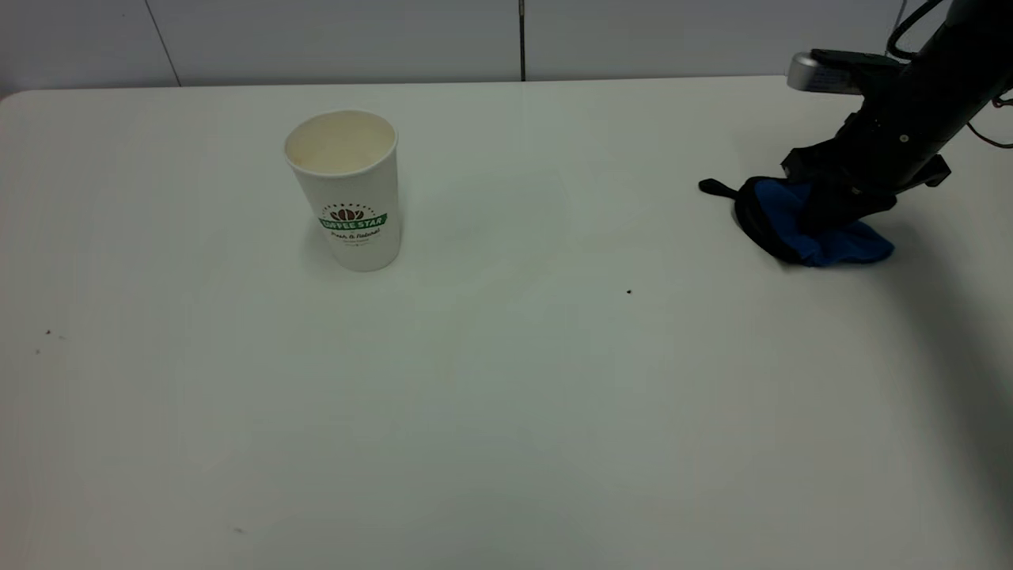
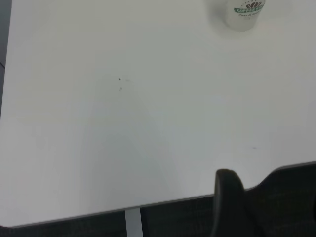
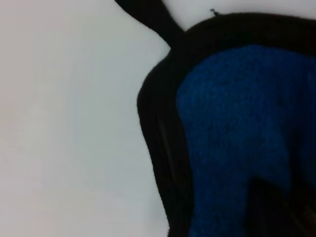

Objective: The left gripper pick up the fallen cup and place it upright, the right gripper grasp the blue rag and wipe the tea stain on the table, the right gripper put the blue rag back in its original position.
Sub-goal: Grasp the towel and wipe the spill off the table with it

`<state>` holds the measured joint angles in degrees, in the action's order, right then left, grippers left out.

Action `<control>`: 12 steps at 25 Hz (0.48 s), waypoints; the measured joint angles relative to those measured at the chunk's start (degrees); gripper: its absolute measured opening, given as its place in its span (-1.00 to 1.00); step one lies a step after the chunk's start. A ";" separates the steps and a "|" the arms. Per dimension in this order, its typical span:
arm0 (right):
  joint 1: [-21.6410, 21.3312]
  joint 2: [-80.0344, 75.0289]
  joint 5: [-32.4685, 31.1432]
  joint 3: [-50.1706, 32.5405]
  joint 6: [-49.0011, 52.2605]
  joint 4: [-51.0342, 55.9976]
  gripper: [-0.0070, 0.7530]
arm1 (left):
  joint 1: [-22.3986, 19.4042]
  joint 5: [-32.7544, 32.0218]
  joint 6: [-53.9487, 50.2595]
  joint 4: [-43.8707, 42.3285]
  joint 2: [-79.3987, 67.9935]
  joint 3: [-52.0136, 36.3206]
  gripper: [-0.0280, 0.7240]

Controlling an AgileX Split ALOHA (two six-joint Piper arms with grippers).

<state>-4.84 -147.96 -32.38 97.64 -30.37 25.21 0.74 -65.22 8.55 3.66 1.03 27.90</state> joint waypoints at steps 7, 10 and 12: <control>0.17 2.66 -5.39 -0.68 11.00 -11.30 -0.42 | 0.00 0.00 0.00 0.00 0.00 0.00 0.22; 0.17 6.68 -9.62 -1.05 11.72 -12.66 0.05 | 0.00 0.00 0.00 0.00 0.00 0.00 0.22; 0.17 10.78 -12.86 -1.05 11.84 -12.65 0.37 | 0.00 0.00 0.00 0.00 0.00 0.00 0.22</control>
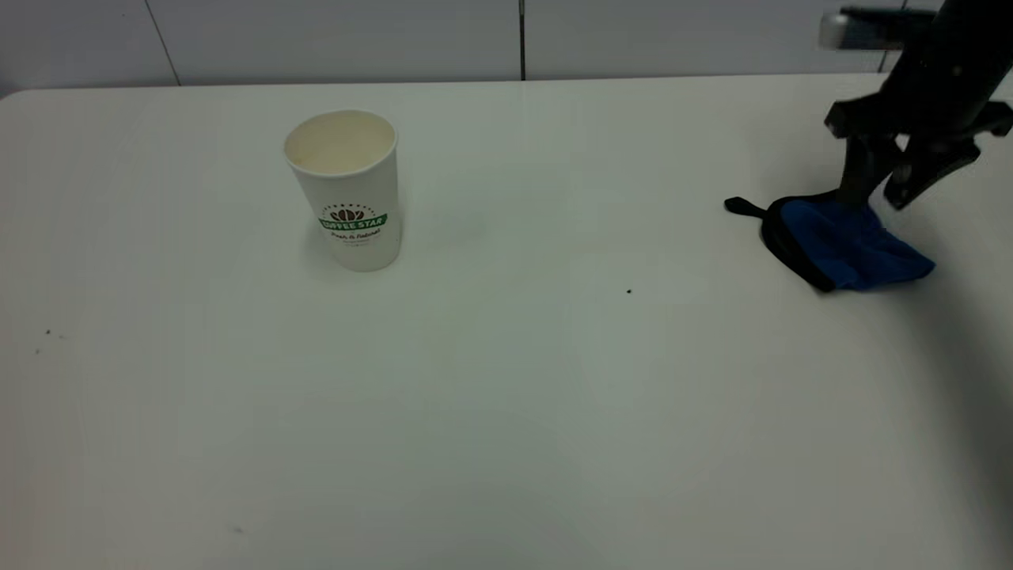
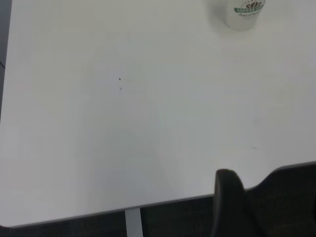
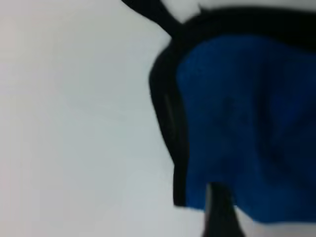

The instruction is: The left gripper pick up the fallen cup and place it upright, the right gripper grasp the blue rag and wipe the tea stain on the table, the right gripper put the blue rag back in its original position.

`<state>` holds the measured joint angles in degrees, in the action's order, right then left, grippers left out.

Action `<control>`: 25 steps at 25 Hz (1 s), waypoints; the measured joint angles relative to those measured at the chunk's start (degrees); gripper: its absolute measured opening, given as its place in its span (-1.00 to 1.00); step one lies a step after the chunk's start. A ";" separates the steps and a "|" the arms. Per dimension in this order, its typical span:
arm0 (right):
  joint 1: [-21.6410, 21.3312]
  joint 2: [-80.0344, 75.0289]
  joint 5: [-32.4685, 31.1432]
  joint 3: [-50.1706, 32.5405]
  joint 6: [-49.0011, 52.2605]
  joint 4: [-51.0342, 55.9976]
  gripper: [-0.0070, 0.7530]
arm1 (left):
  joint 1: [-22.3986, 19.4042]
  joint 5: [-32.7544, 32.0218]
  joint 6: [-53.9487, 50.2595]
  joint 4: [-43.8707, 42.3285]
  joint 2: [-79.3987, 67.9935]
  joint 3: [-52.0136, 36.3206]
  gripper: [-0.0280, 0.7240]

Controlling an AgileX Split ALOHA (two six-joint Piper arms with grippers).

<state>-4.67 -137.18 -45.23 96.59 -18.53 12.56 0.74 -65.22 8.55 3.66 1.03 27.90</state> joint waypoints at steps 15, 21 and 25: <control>-0.06 50.77 -10.47 -25.08 2.50 0.00 0.52 | 0.00 0.00 0.06 0.00 0.00 0.00 0.22; -0.06 73.35 -13.54 -43.02 5.46 -1.41 0.51 | 0.00 0.00 0.11 0.00 0.00 0.00 0.22; -0.06 87.84 -17.25 -53.91 8.18 -3.24 0.51 | 0.00 0.00 0.11 0.00 0.00 0.00 0.22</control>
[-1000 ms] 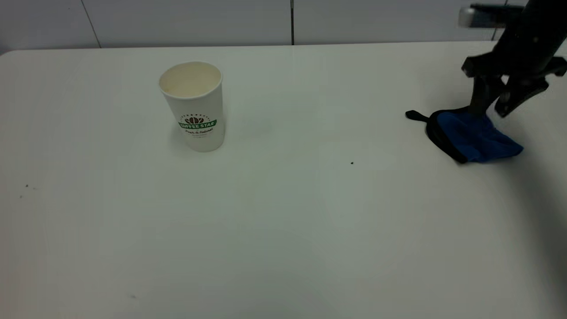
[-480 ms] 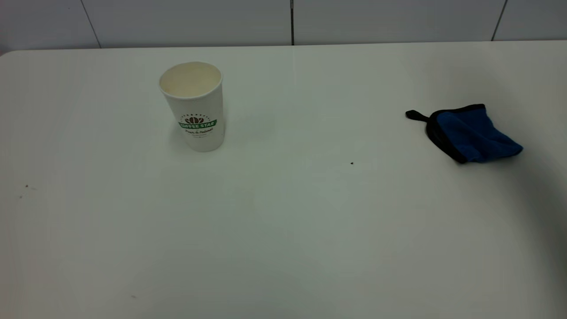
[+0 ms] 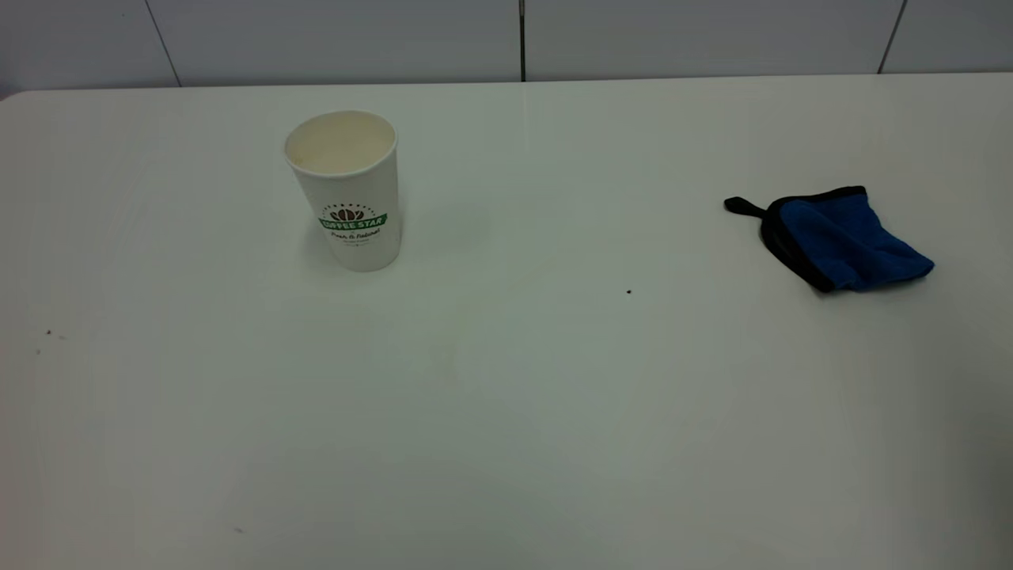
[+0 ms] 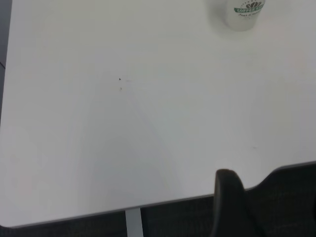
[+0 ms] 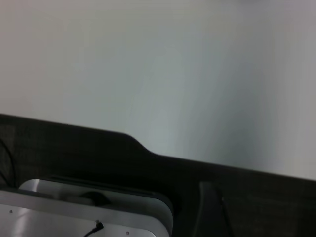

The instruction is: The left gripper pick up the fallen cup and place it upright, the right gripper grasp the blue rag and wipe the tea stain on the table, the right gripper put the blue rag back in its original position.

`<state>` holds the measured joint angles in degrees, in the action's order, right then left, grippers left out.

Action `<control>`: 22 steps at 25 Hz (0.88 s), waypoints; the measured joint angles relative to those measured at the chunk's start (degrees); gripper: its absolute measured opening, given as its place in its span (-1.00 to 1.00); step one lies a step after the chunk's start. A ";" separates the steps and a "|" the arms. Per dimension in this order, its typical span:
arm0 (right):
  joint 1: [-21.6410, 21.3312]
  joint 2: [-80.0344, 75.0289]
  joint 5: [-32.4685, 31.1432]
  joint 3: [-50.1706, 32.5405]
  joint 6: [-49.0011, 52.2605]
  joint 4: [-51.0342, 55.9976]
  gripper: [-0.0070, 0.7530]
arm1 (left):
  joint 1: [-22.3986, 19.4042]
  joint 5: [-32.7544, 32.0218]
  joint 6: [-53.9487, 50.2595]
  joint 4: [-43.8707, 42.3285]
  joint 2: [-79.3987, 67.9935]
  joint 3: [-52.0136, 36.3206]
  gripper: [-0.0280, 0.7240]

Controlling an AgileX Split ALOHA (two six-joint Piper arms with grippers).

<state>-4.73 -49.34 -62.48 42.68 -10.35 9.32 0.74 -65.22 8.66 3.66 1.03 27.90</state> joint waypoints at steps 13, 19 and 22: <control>1.34 29.71 -1.28 -15.48 9.60 -5.81 0.51 | 0.00 0.00 0.00 0.00 0.00 0.00 0.22; 6.07 30.42 -0.86 -15.87 10.65 -6.42 0.51 | 0.00 0.00 0.00 0.00 0.00 0.00 0.22; 5.56 33.41 -0.86 -15.87 10.70 -6.42 0.51 | 0.00 0.00 0.00 0.00 0.00 0.00 0.22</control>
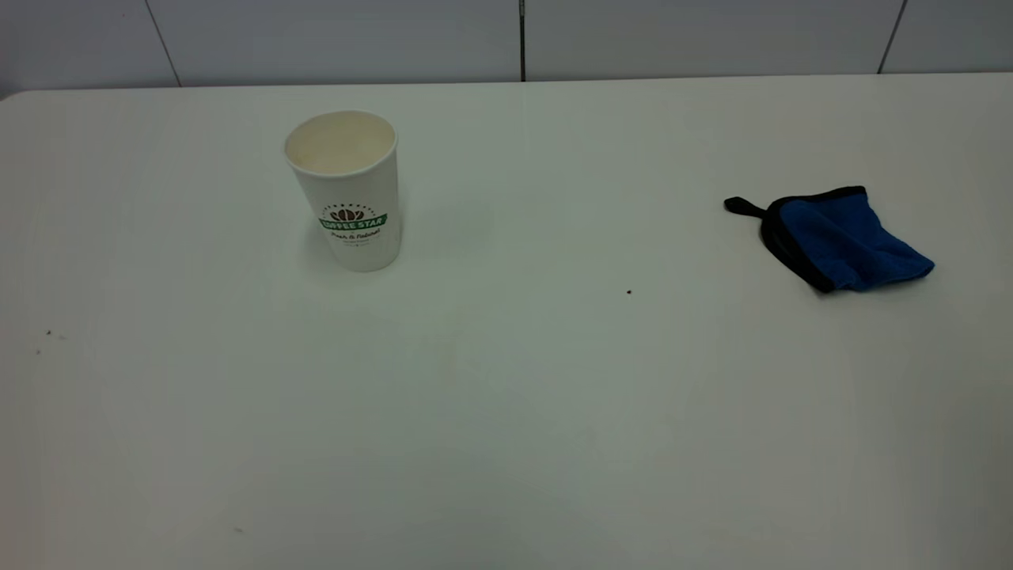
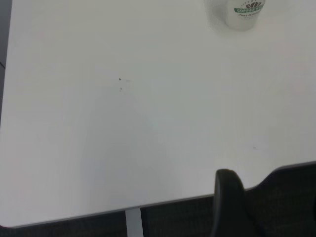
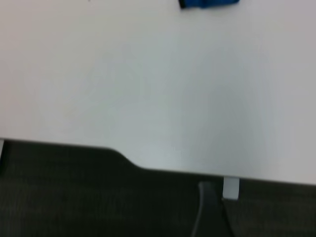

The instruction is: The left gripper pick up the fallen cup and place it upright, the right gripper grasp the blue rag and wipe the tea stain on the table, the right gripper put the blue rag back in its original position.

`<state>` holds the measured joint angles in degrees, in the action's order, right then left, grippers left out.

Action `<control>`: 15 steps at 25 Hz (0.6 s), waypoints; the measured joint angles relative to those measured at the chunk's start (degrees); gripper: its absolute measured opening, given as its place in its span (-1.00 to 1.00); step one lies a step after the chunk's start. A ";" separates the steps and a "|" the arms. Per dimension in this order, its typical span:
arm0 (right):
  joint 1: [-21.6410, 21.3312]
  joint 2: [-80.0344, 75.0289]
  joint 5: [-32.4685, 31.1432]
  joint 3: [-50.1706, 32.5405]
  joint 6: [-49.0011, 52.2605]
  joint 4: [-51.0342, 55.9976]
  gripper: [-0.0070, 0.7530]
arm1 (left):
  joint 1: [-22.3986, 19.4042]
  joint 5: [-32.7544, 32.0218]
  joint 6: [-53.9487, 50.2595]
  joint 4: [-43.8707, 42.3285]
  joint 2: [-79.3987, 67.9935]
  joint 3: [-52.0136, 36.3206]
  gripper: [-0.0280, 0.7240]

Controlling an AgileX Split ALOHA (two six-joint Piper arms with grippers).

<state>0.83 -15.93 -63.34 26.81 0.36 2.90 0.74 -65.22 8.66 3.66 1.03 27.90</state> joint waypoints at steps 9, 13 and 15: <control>-0.70 16.80 -0.51 0.00 0.11 0.00 0.51 | 0.00 0.00 0.00 0.00 0.00 0.00 0.22; -0.70 16.86 -0.63 0.00 0.11 0.00 0.48 | 0.00 0.00 0.00 0.00 0.00 0.00 0.22; -0.70 16.86 -0.63 0.00 0.11 0.00 0.46 | 0.00 0.00 0.00 0.00 0.00 0.00 0.22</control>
<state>0.13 0.93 -63.97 26.81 0.47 2.90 0.74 -65.22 8.66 3.66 1.03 27.90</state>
